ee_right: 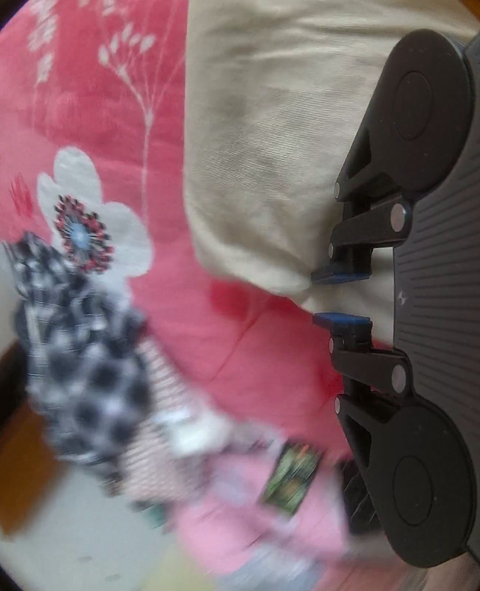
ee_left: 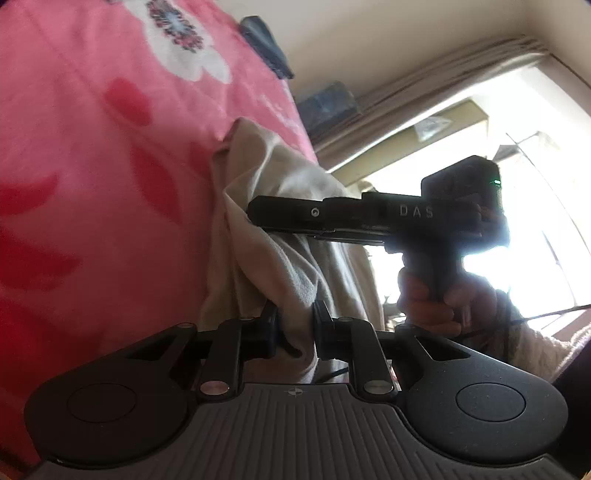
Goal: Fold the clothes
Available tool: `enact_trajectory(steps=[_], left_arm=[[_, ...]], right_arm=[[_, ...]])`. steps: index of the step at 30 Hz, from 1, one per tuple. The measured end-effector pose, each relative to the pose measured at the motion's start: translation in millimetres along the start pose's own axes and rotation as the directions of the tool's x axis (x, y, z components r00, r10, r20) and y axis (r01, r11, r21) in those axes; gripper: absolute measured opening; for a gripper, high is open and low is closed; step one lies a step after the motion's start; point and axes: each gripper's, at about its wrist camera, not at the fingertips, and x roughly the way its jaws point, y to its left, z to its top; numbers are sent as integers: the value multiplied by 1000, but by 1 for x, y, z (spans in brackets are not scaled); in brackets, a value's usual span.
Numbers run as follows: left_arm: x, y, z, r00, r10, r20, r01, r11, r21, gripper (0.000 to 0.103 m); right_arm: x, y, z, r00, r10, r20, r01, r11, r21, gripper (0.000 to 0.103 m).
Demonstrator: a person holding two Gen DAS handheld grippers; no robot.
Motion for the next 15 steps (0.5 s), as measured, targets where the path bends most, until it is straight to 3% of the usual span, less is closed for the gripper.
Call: enact_trajectory(steps=[3,6,7,8,10,13,15], left_arm=[[-5,-10,2,1000,29,11,-29,999,29,26],[-13,-22,1,998,58,40,-61,995,74,28],[-14,-24,0,997,66,43,-70,993,94,27],[-14,-26,-2,996,74,42,-78,991,112,17],[-11,-26,-4,996,80,28,-83,988,131,16],[-12,-18,-6,997,77,30,-80,992,100,16],[-16,-21,-5,994,100,38,-103,988,114,16]], right_arm=[[0,6,5,1000,-20,0,20,999,-44,18],[-20,4,13,998,1,59,1,999,-33,19],[-28,3,15,996,2,87,1,999,-35,19],[-35,3,18,994,1,108,4,999,-45,19],[-39,4,23,993,-10,113,20,996,-87,19],[-27,8,30,992,-76,102,93,982,-165,18],[-11,9,33,975,-187,119,210,953,-219,14]])
